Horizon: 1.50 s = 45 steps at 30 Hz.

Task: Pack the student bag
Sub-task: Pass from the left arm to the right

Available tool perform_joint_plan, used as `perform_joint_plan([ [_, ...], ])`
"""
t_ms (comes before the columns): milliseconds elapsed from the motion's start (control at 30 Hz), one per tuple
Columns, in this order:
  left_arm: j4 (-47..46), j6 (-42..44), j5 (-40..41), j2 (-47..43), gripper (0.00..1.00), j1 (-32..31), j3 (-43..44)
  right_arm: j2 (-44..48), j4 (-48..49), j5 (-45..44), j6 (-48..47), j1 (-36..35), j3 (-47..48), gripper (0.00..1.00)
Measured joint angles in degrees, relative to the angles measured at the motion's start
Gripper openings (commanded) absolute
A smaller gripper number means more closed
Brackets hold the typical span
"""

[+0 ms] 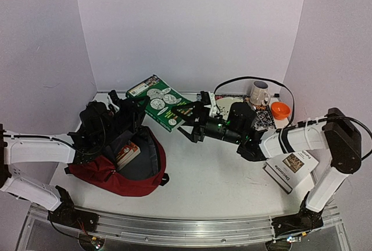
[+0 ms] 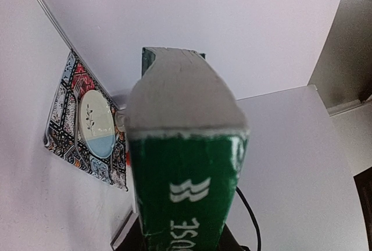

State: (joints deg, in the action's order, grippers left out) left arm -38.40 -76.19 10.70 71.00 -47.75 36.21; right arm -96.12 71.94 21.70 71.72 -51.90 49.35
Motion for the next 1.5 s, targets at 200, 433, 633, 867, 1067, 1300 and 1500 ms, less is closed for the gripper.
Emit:
perform_joint_plan([
  [200,-1.37,-1.63,-0.54,-0.53,0.0,0.07,-0.01,0.0,0.36,-1.48,-0.13,0.48,0.54,0.86],
  [433,-2.67,-3.73,-1.67,-3.51,0.0,0.07,-1.76,-0.35,0.42,-3.28,-0.07,2.18,2.7,0.59],
  [633,-4.21,-4.84,-1.46,-4.7,0.0,0.07,-3.37,-0.89,0.48,-3.54,-0.01,2.39,4.2,0.2],
  [867,-6.17,-4.7,-0.61,-6.03,0.34,-0.2,-7.07,-1.44,-0.56,-2.86,1.31,1.92,4.49,0.0],
  [1067,-5.79,-0.4,-1.09,-8.34,0.67,-0.3,-10.89,-1.4,-1.4,-2.62,0.21,2.68,3.17,0.0],
  [1300,10.83,9.72,1.18,-14.52,0.87,-0.3,-10.55,1.35,-3.01,-3.73,-0.54,5.6,-3.2,0.0],
  [1500,38.39,19.37,10.39,-15.59,0.95,-0.2,-0.13,4.88,-3.38,-4.42,-1.37,7.37,-8.05,0.0],
])
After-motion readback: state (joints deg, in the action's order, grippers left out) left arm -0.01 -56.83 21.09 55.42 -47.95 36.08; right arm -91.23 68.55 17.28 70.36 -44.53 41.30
